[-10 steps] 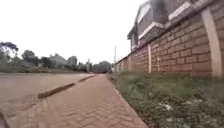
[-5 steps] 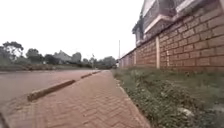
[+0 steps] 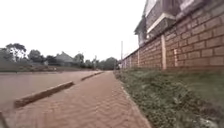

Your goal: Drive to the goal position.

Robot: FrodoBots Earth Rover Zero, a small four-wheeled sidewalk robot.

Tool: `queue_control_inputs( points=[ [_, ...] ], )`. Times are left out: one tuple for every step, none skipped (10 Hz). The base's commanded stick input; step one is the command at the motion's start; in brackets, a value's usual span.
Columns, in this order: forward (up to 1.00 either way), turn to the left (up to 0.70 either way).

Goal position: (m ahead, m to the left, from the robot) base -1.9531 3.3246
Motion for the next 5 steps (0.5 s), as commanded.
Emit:
queue_control_inputs(
  points=[
    [0.70, 0.11],
    [0.70, 0.00],
    [0.70, 0.00],
    [0.70, 0.00],
    [0.70, 0.00]
  ],
)
